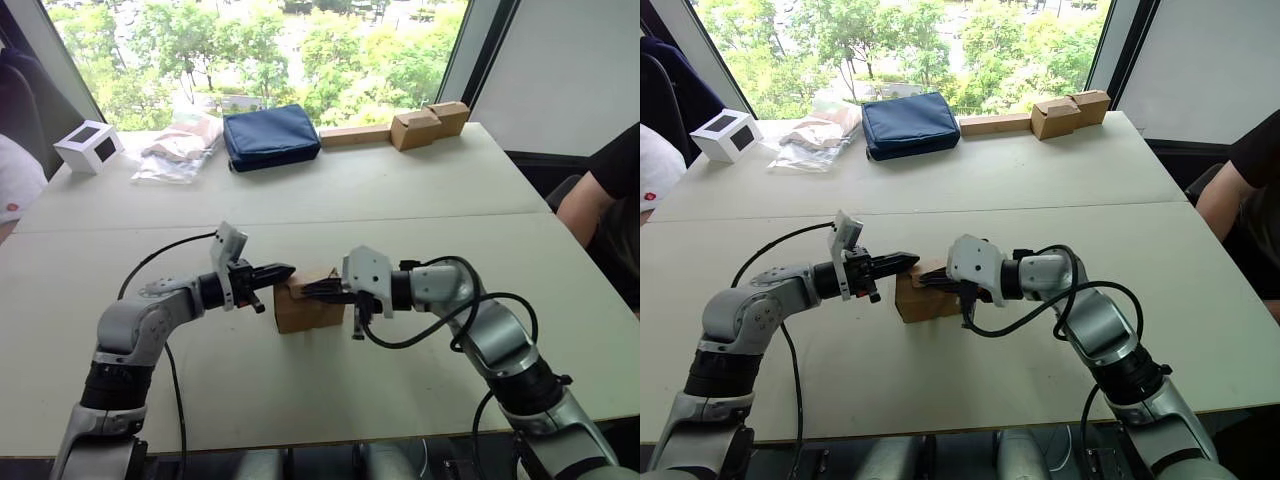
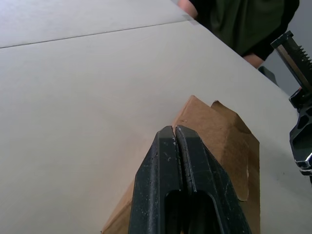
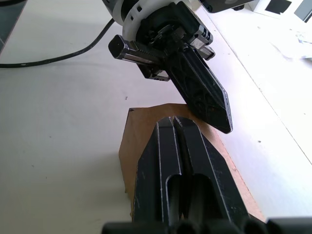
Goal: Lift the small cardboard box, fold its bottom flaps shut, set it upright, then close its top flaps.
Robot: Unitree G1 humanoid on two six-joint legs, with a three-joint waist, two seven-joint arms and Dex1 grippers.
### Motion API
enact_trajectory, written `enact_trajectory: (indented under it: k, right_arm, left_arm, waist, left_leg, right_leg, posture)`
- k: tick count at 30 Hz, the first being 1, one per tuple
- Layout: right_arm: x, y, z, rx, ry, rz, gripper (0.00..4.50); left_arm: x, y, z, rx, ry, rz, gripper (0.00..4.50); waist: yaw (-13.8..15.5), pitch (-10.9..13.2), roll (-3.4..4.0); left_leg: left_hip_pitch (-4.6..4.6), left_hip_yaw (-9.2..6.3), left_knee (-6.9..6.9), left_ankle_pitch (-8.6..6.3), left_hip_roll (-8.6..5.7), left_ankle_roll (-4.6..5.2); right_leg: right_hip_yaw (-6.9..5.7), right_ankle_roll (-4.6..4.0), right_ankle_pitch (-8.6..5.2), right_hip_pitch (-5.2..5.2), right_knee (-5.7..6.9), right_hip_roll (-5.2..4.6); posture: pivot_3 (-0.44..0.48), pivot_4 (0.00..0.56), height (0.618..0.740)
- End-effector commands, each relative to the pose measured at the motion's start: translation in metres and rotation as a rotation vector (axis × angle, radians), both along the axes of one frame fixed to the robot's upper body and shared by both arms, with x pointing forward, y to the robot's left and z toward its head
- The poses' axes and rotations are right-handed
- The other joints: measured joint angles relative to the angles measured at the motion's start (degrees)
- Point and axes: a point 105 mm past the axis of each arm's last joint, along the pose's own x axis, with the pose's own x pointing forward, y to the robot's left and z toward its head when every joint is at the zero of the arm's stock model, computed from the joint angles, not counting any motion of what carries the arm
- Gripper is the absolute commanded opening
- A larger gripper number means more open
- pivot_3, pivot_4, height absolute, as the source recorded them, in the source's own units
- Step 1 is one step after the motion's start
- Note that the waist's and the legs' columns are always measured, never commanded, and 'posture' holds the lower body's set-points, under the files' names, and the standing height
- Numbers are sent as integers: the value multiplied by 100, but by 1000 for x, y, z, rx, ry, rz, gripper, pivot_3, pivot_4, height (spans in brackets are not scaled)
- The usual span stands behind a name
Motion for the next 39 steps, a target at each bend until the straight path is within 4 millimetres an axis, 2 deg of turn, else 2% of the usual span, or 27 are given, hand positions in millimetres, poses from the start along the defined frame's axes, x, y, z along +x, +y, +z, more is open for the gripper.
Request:
enact_trajectory:
  k: [1, 7, 17, 24, 29, 39]
  right_arm:
    - [2, 1, 5, -53, -91, 1, 0]
    - [4, 6, -11, -123, -121, 20, 0]
    - [9, 7, -21, -181, -166, 19, 0]
    - [-6, 11, 4, -38, -105, 68, 0]
    - [-6, 11, 12, 2, -88, 61, 0]
    - [9, 7, -13, -136, -136, 25, 0]
  left_arm:
    - [0, 2, 7, -36, -22, 11, 31]
    - [1, 3, 9, -49, -17, 14, 31]
    - [-1, 2, 7, -57, -2, 15, 31]
    - [-1, 1, 4, -51, 3, 14, 31]
    - [-2, 1, 3, -56, 6, 11, 31]
    - [0, 0, 6, -74, 9, 14, 31]
  waist:
    - [0, 0, 0]
    - [-3, 0, 0]
    - [-2, 0, 0]
    - [-2, 0, 0]
    - [1, 0, 0]
    - [-2, 0, 0]
  left_leg:
    - [0, 0, 0, 0, 0, 0]
    - [0, 1, 0, 0, 0, 0]
    - [0, 1, 0, 1, 0, -2]
    - [0, 0, 0, 2, 0, -4]
    - [0, -2, 0, 2, 0, -3]
    - [0, -1, 0, 2, -1, -4]
  right_leg:
    - [0, 0, 0, 0, 0, 0]
    - [-1, 0, 0, -1, 0, 1]
    - [-3, 0, 0, -1, 0, 2]
    - [-4, 0, 0, -1, 0, 1]
    - [-2, 0, 0, 1, 0, 0]
    - [-2, 0, 0, 0, 0, 0]
  posture:
    - [0, 150, 737]
    - [0, 150, 737]
    - [0, 150, 737]
    - [0, 150, 737]
    - [0, 150, 737]
    - [0, 150, 737]
